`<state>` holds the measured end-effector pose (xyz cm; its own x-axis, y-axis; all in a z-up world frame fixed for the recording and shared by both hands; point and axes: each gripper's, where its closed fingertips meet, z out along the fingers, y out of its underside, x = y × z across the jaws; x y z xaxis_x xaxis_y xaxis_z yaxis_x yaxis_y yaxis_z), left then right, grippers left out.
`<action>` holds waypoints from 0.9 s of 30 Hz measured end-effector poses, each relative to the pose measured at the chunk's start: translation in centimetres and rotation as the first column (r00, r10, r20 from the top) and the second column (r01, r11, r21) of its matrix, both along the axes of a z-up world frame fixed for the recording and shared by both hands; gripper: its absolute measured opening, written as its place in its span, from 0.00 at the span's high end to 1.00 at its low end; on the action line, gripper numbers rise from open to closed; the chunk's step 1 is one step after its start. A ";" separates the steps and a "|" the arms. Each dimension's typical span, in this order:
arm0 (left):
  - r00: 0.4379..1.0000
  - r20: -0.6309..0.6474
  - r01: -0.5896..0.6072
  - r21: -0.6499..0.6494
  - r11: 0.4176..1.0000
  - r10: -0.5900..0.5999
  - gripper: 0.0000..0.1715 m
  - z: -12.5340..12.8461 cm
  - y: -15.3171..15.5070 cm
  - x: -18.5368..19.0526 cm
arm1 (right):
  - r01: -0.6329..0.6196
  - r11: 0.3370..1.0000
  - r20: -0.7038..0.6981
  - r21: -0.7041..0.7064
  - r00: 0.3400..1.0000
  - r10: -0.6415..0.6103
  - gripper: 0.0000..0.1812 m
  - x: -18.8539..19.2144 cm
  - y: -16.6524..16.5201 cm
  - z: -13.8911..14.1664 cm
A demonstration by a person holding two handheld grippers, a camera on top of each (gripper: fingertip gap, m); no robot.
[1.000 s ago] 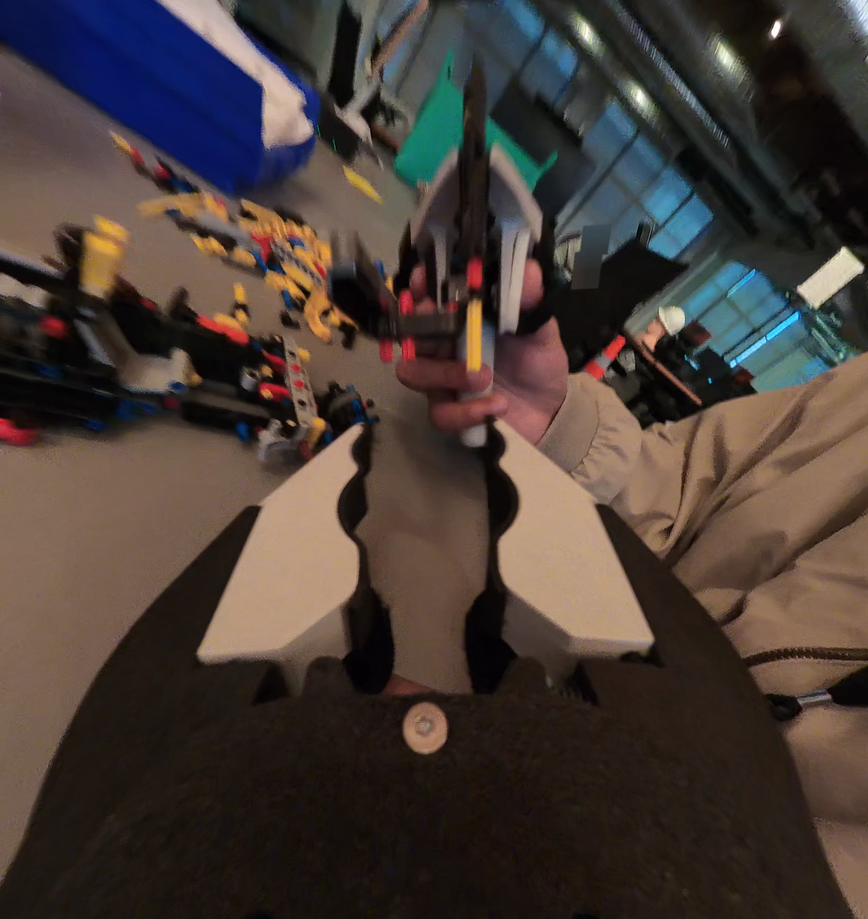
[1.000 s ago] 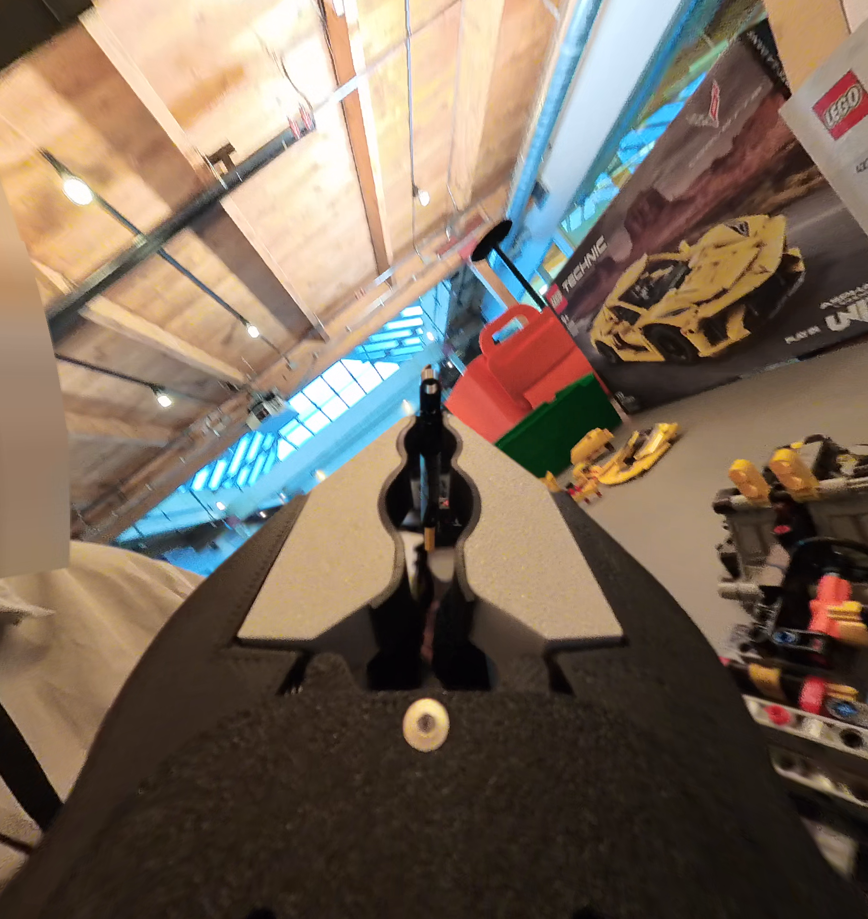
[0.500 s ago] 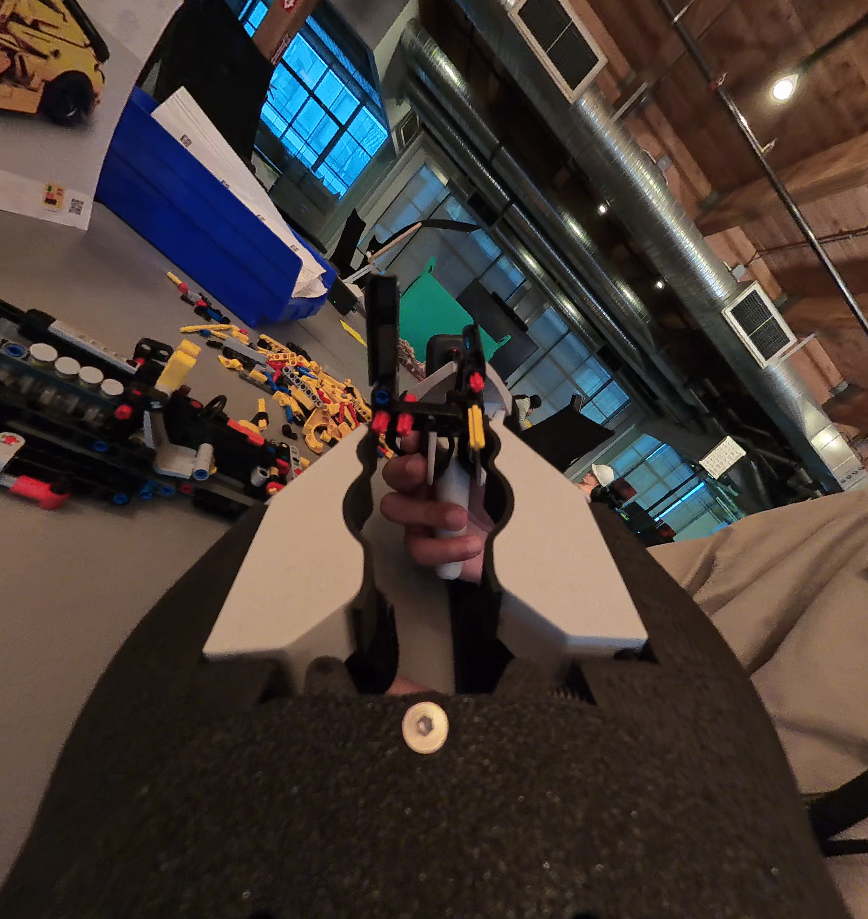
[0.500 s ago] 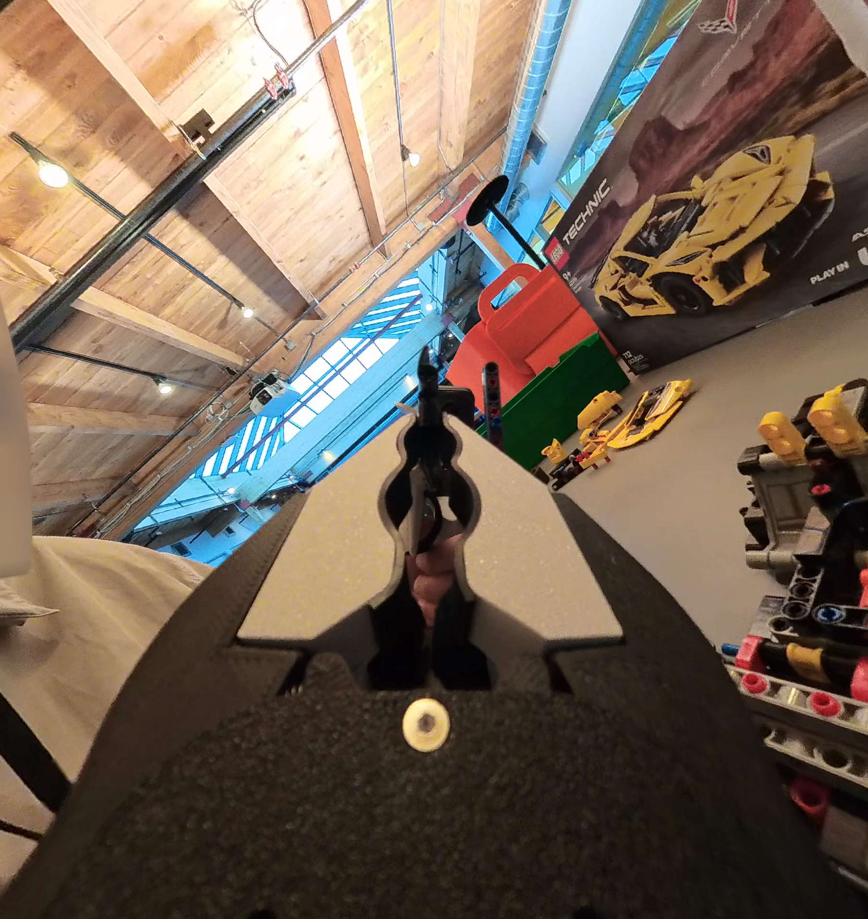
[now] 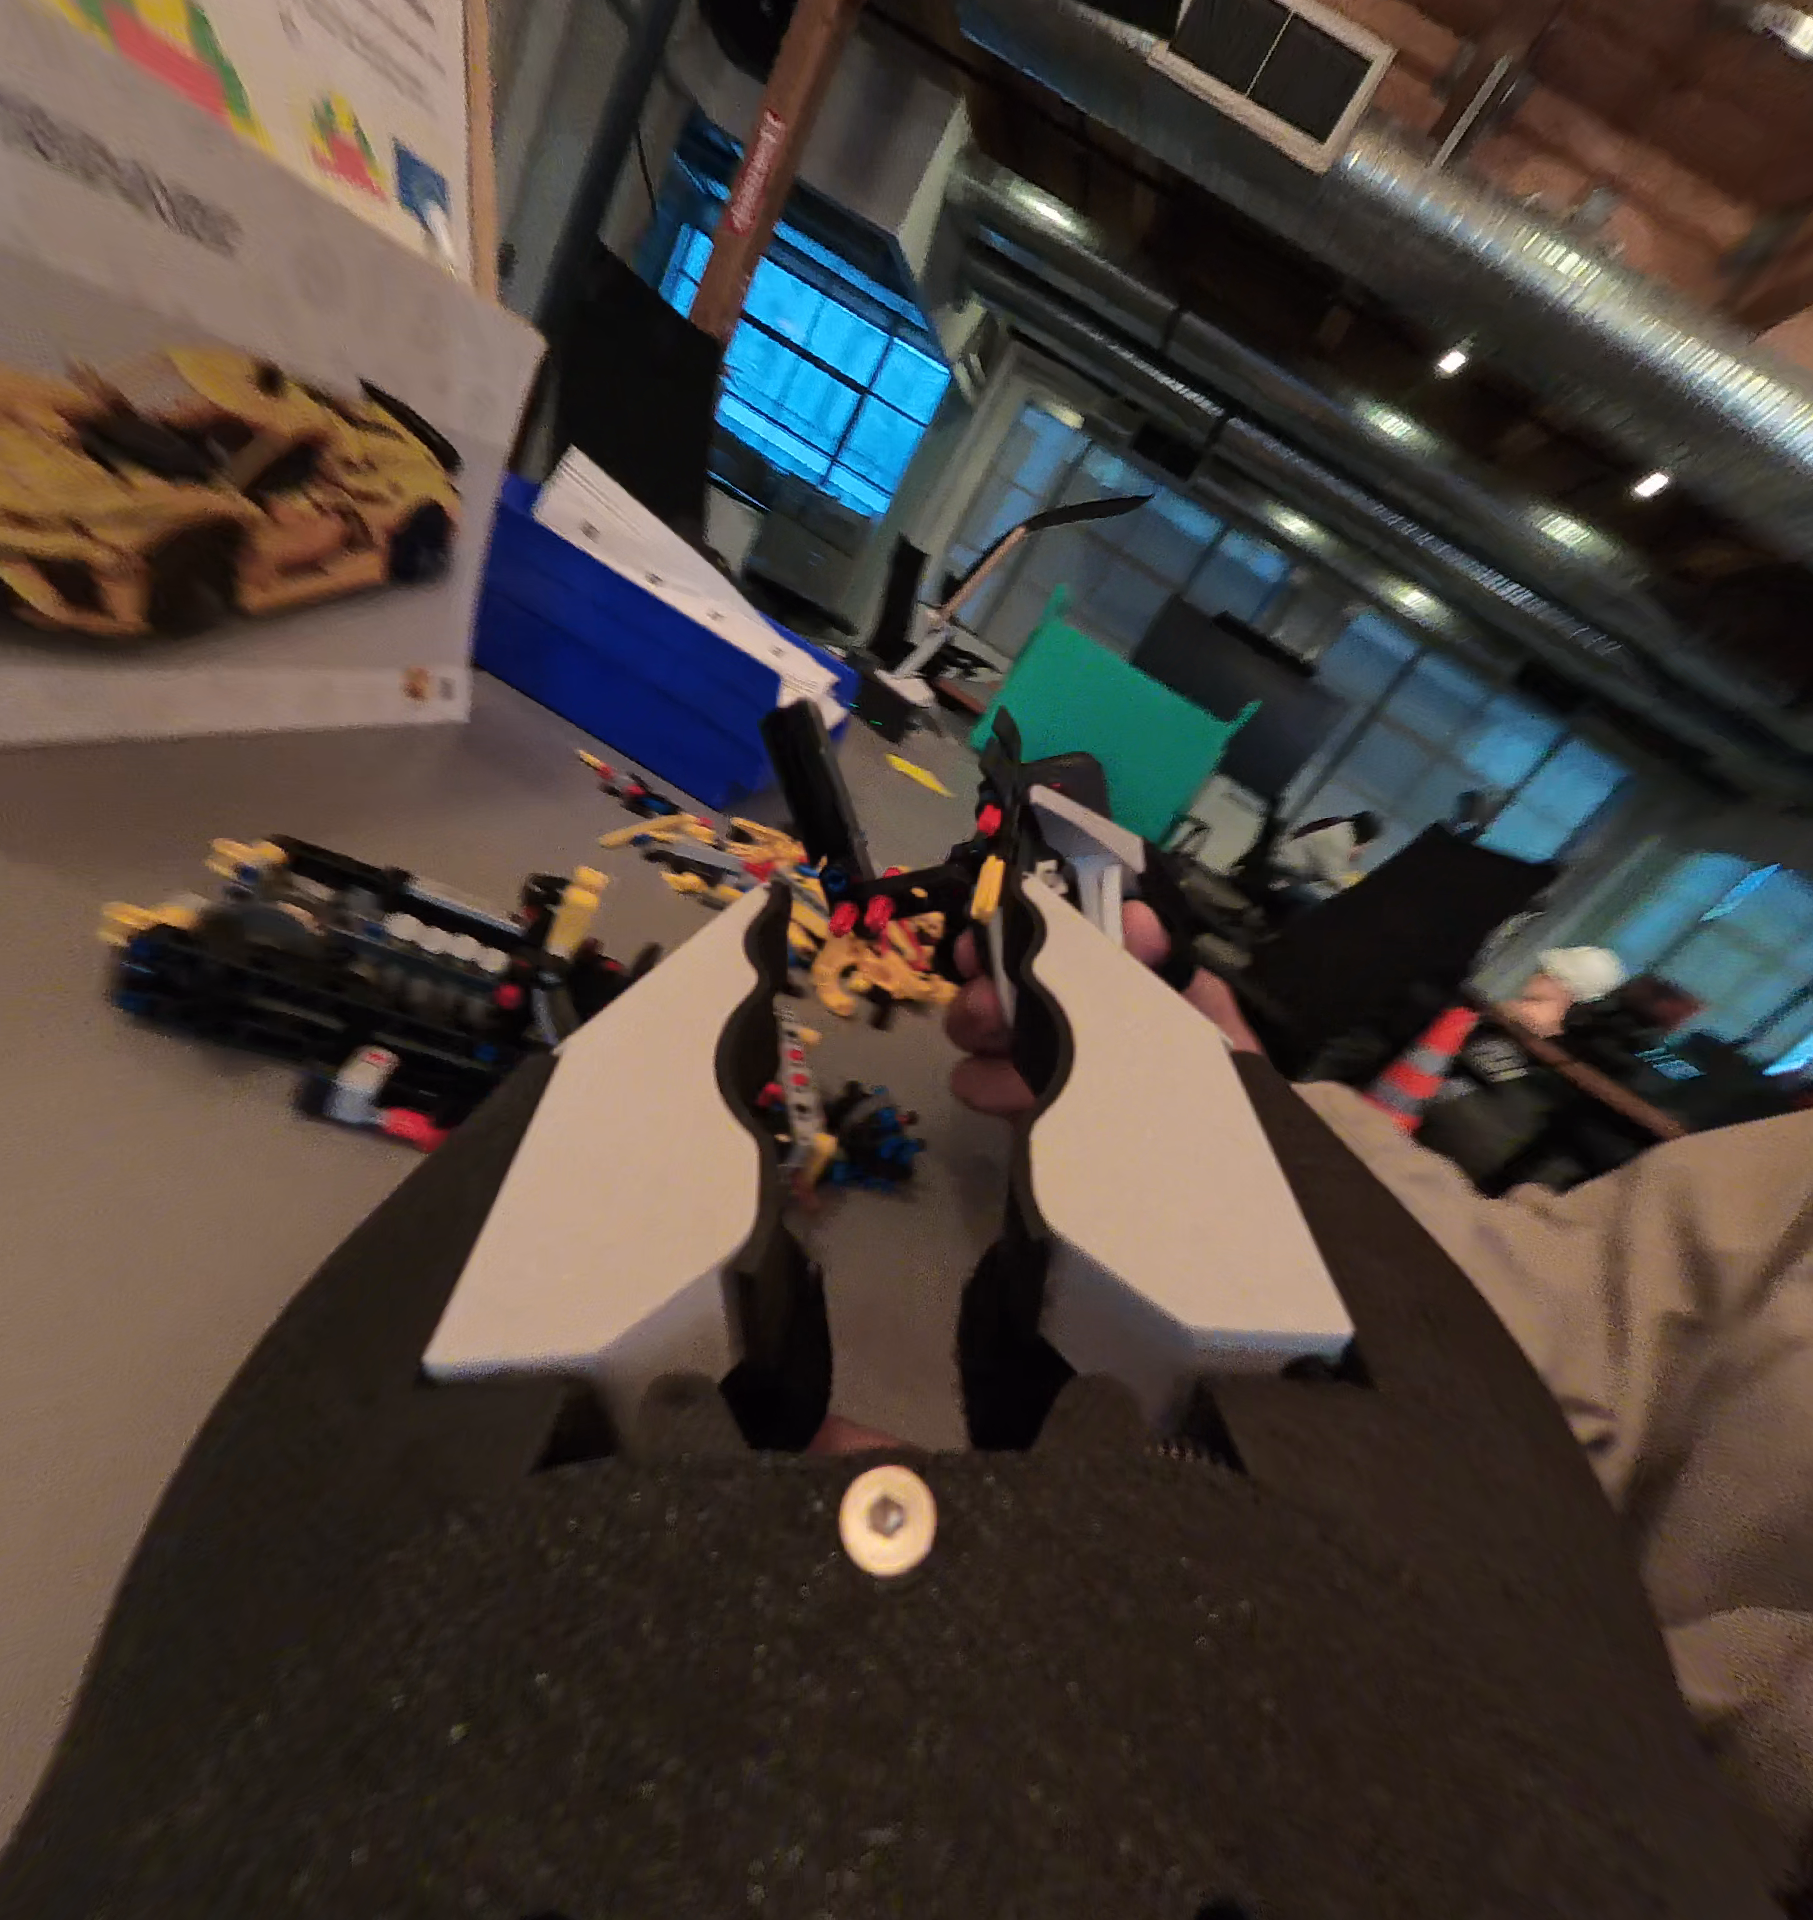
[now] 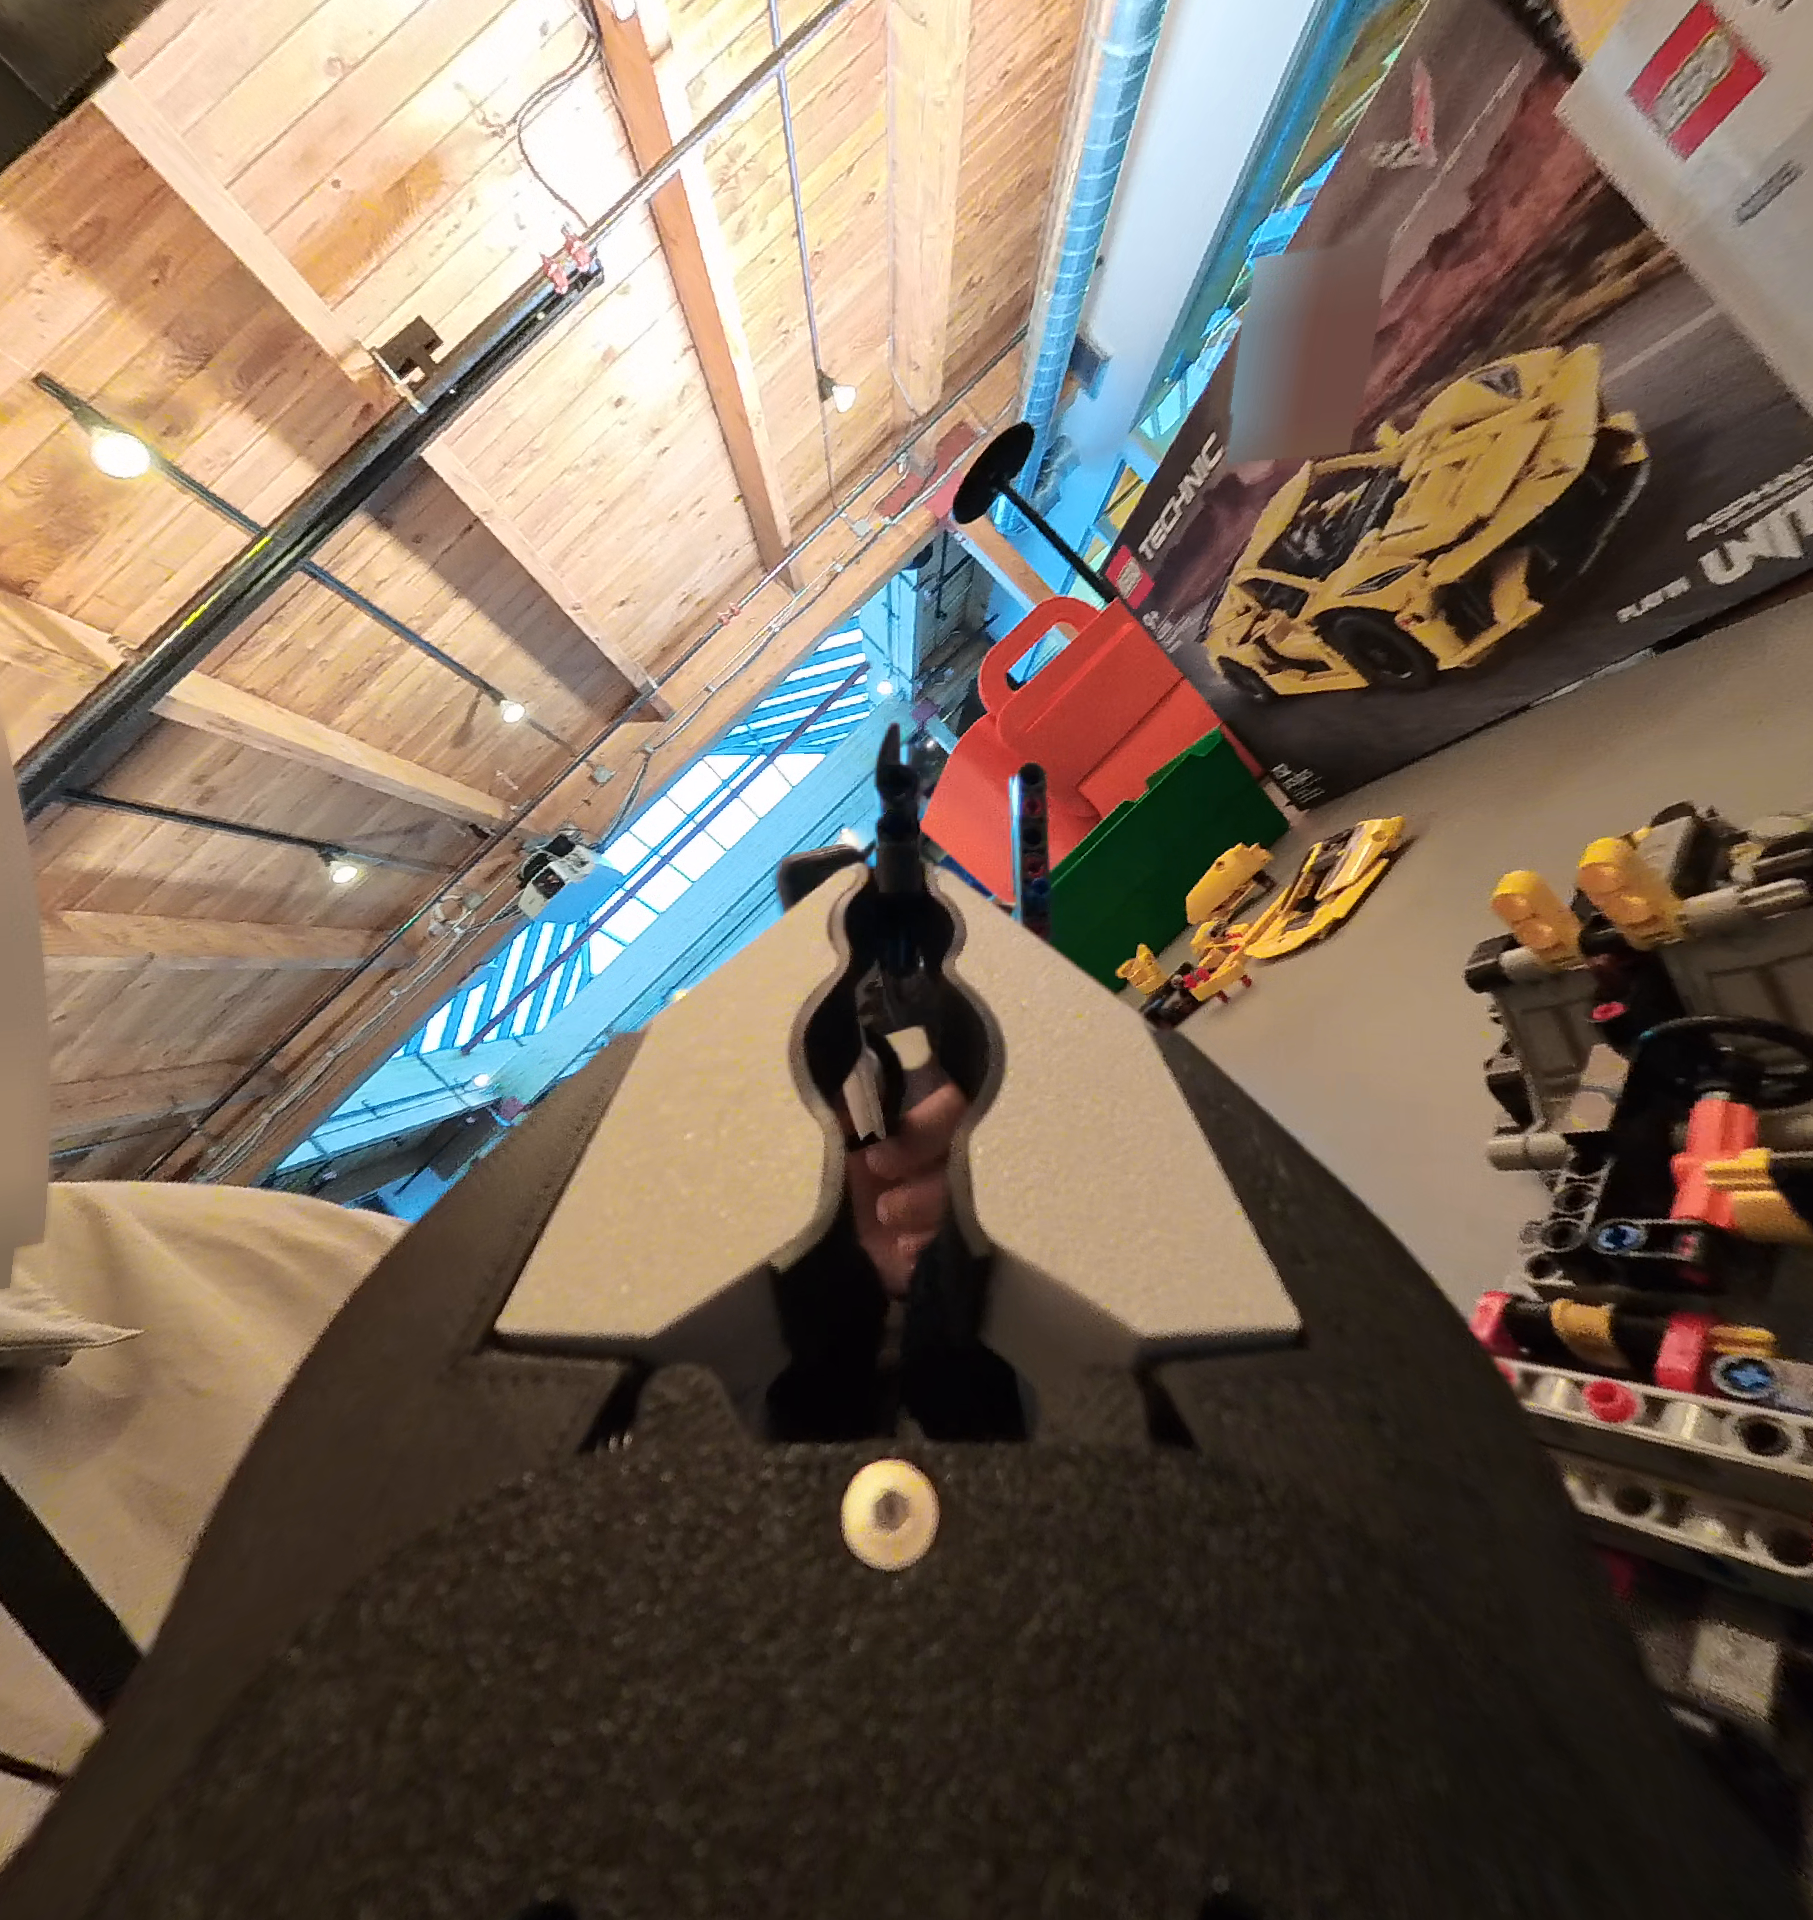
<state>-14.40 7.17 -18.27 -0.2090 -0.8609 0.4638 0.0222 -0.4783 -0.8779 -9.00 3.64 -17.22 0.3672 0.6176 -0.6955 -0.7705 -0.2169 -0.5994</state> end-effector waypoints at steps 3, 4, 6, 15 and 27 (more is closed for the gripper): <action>0.994 -0.011 -0.094 0.378 0.921 0.106 0.78 -0.3 -0.5 -0.6 | -0.009 1.000 -0.024 -0.010 1.000 0.009 0.97 0.2 0.0 -0.1; 0.987 -0.006 -0.136 0.520 0.843 0.163 0.80 -0.5 -0.6 -0.7 | -0.025 1.000 -0.035 -0.016 0.999 0.025 0.97 0.0 0.0 -0.1; 0.973 0.025 -0.179 0.712 0.679 0.229 0.85 -0.7 -1.2 -0.7 | -0.051 0.998 -0.040 -0.026 0.998 0.050 0.97 -0.3 0.0 -0.2; 0.998 0.027 -0.058 0.396 0.916 0.051 0.86 0.8 -2.8 -0.9 | -0.094 0.992 0.001 -0.081 0.996 0.094 0.97 -1.4 0.1 -0.9; 0.993 -0.002 0.117 0.116 0.986 -0.118 0.91 0.6 -3.1 -0.7 | -0.095 0.995 0.190 -0.013 0.977 0.096 0.97 -3.9 -0.4 -0.4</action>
